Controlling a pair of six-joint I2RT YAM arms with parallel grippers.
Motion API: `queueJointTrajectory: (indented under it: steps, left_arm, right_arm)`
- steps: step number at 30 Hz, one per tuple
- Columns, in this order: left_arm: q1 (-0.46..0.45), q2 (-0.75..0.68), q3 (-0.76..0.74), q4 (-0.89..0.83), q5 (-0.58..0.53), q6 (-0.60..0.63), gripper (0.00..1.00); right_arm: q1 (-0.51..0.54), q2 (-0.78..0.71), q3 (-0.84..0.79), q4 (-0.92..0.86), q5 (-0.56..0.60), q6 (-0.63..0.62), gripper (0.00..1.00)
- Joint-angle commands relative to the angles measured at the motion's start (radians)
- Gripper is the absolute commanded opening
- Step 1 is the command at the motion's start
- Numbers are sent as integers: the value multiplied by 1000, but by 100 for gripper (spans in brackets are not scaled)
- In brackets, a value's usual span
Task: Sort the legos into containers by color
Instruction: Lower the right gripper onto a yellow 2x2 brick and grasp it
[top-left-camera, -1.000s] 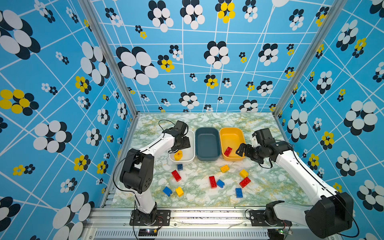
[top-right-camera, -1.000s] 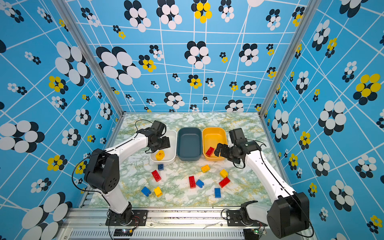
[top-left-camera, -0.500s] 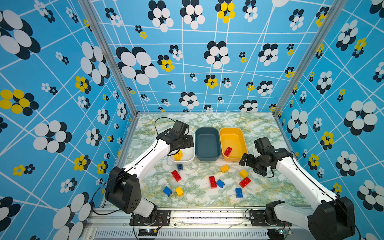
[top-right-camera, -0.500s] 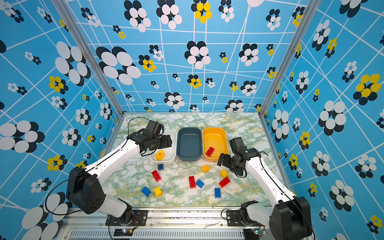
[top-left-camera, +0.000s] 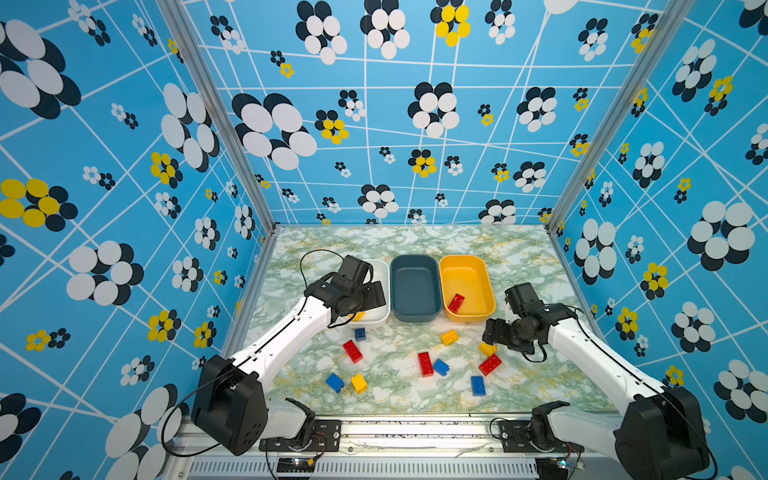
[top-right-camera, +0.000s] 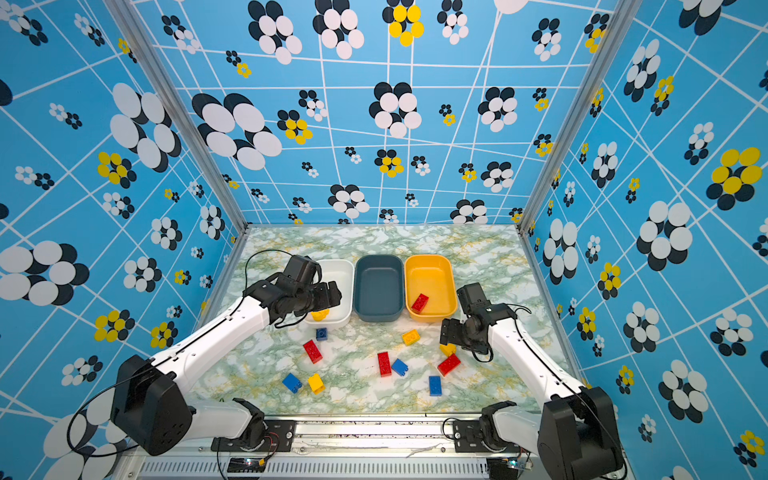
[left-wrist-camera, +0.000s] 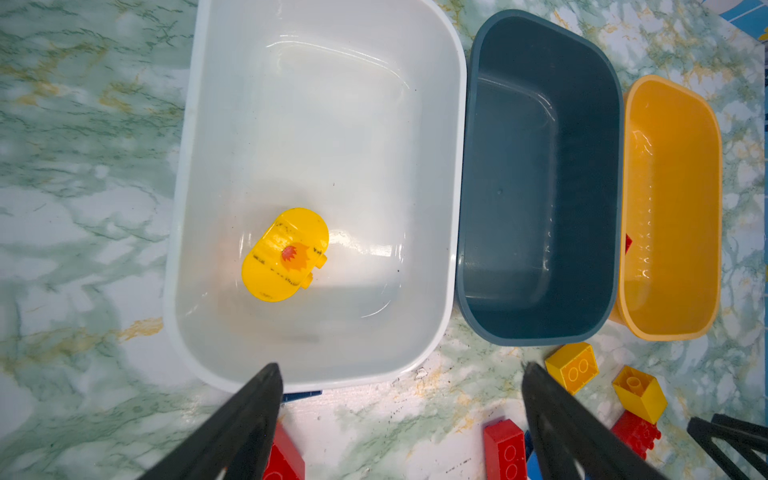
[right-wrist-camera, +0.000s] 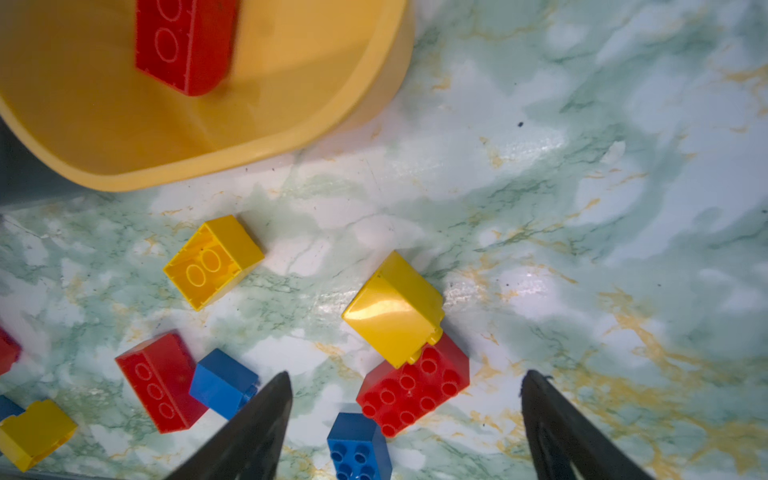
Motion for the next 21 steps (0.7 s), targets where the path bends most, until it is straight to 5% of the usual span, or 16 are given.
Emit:
queueJointTrajectory:
  steps: [1,21]
  left_arm:
    - [-8,-53,-36,-3,18,-6,92]
    - [-7,-171,-121,-29,15,-27,95]
  right_arm:
    - [12,46,-18,50,37,-85,86]
    - [129,142,-57,140,89,-84,78]
